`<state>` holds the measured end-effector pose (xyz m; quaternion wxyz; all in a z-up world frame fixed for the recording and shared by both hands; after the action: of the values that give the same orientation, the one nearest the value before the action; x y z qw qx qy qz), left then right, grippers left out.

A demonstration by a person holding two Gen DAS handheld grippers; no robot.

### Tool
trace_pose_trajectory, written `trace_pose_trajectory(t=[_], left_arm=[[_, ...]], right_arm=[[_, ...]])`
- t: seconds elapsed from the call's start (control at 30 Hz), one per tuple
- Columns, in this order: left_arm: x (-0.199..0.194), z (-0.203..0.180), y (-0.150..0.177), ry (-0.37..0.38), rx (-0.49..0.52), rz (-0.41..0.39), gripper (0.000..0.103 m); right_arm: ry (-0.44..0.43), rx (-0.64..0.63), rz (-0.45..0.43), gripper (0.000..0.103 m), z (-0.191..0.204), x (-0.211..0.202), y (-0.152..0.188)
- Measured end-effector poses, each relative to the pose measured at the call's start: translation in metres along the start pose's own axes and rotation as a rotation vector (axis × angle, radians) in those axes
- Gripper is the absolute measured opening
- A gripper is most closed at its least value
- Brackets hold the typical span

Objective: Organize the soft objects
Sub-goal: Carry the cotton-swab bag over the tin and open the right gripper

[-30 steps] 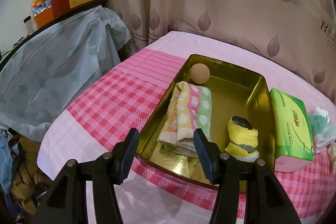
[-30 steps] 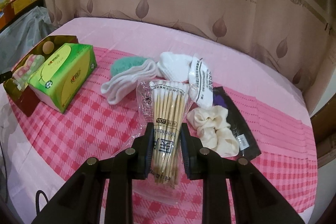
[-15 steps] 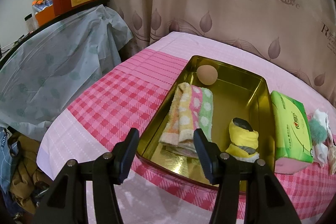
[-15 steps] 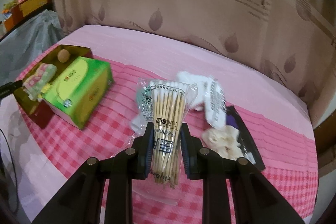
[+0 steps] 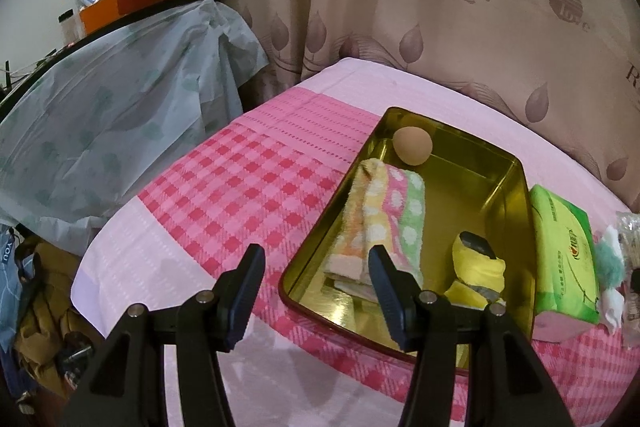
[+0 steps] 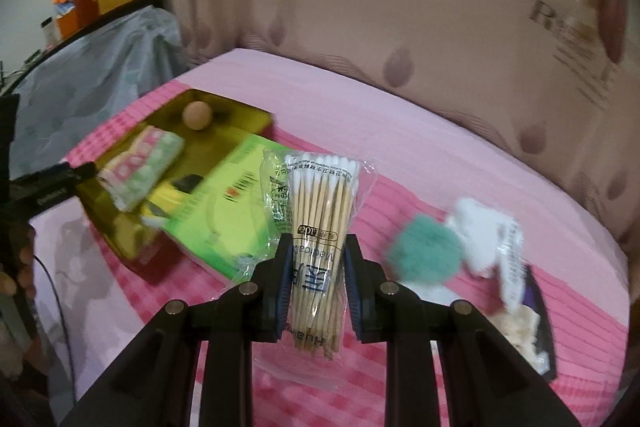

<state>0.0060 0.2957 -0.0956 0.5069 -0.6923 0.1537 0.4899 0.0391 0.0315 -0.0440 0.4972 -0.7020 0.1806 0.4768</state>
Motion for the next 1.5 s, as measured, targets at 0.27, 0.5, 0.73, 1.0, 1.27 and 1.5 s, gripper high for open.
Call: trace_pose_trajectory(t=[0.27,0.5,0.73,1.0,1.27,1.5], left_arm=[[0.005,0.012,-0.001,-0.012,-0.042,0.015,0.055],[0.010,0.021,-0.002,-0.020,-0.070,0.027,0.055],[0.014,0.025,-0.001,-0.021,-0.088,0.042,0.055],[0.017,0.029,-0.001,-0.021,-0.101,0.052,0.055],[0.018,0.028,0.000,-0.018,-0.101,0.053,0.055],[0.017,0.028,0.000,-0.019,-0.101,0.053,0.055]], right_arm=[[-0.099,-0.072,-0.010,0.021,0.056,0.014,-0.025],[-0.141,-0.106,0.001,0.021,0.088,0.032,-0.047],[-0.144,-0.132,0.021,0.021,0.111,0.057,-0.064],[-0.149,-0.127,0.051,0.022,0.125,0.079,-0.073],[-0.145,-0.132,0.076,0.025,0.134,0.092,-0.080],[-0.175,-0.119,0.060,0.041,0.136,0.087,-0.082]])
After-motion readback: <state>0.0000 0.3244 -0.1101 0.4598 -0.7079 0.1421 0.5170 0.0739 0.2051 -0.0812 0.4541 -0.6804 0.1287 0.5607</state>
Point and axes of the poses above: each gripper's, at about its wrist camera, not at the fingertips, and x roughly the way its jaws point, z to its left, y to its underside, the point moved 4 cm from there along x, roughly the way its jaws point, and after that the axes turned 7 degrees about z, right-handed, at the moved point
